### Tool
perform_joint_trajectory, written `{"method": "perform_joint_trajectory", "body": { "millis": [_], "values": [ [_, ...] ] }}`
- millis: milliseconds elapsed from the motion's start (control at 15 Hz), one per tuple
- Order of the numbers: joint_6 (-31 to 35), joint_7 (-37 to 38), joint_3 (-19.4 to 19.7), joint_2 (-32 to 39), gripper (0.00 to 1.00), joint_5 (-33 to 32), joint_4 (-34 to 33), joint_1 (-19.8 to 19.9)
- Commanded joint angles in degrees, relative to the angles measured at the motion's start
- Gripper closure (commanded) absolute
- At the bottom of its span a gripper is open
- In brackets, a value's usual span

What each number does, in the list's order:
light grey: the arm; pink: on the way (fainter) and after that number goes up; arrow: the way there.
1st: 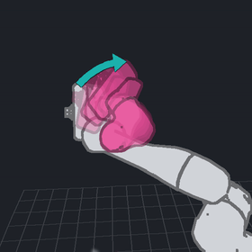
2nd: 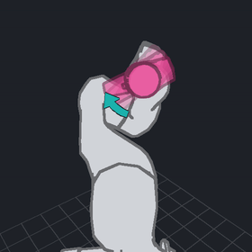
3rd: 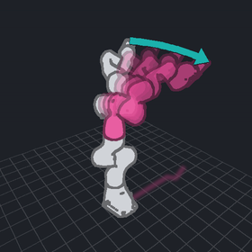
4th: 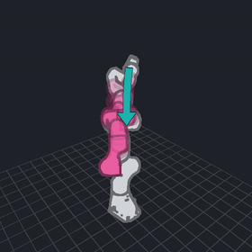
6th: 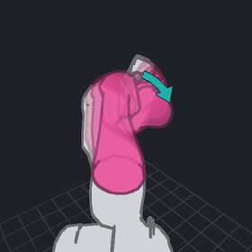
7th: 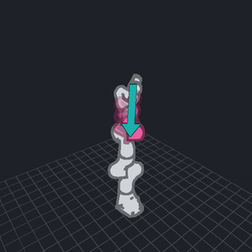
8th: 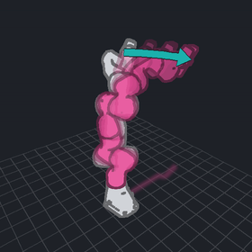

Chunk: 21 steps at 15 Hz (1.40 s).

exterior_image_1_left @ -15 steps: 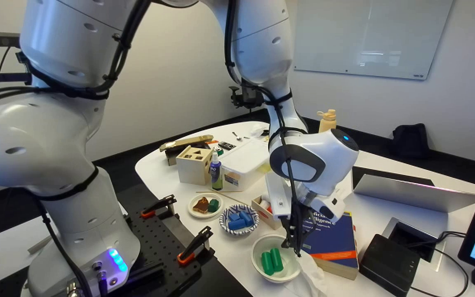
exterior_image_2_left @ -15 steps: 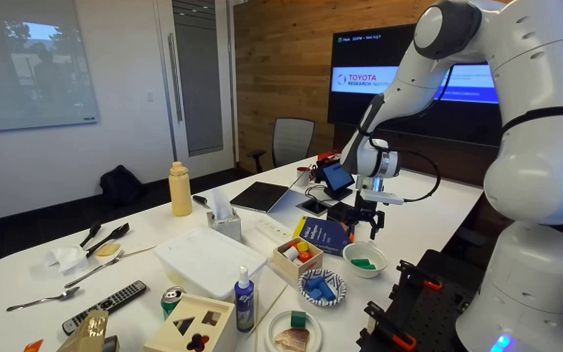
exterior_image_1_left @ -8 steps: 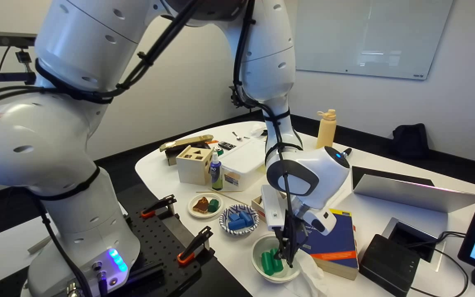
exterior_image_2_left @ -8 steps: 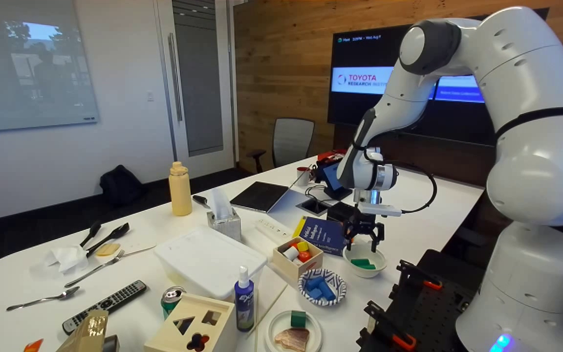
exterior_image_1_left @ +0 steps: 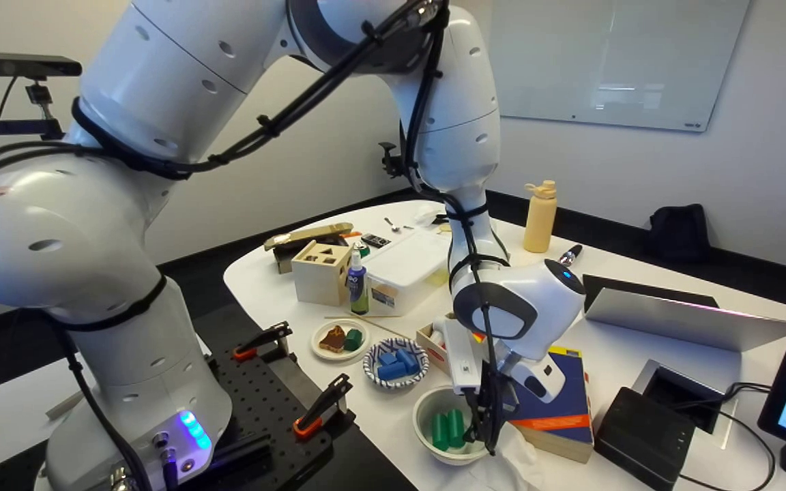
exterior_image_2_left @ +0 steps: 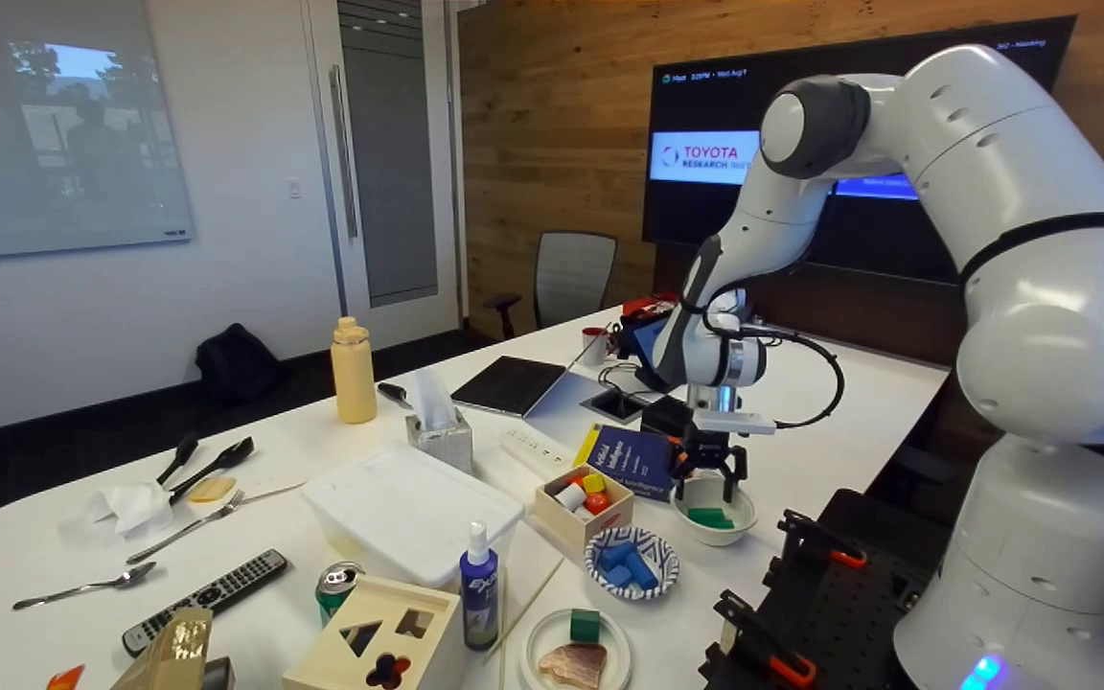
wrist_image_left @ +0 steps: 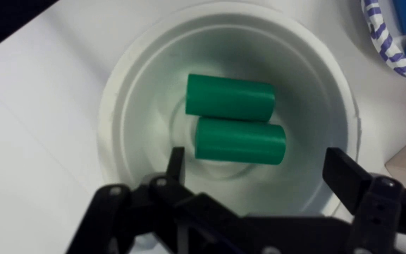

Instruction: Put the yellow block from the white bowl in the box then put the green blocks on the white plate.

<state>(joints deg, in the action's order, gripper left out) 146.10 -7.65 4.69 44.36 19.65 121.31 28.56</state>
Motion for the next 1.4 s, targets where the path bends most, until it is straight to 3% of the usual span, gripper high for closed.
{"method": "perform_joint_trajectory", "body": {
  "millis": [0, 400, 1333],
  "values": [
    [-1.42, 1.56, 1.54, 0.21, 0.00, -0.59, -0.31, -1.04],
    [-1.80, 0.84, 1.94, -2.58, 0.00, -0.45, 3.51, -0.90],
    [0.99, 1.59, 1.56, 0.15, 0.00, -0.36, 2.38, -2.43]
  ]
}}
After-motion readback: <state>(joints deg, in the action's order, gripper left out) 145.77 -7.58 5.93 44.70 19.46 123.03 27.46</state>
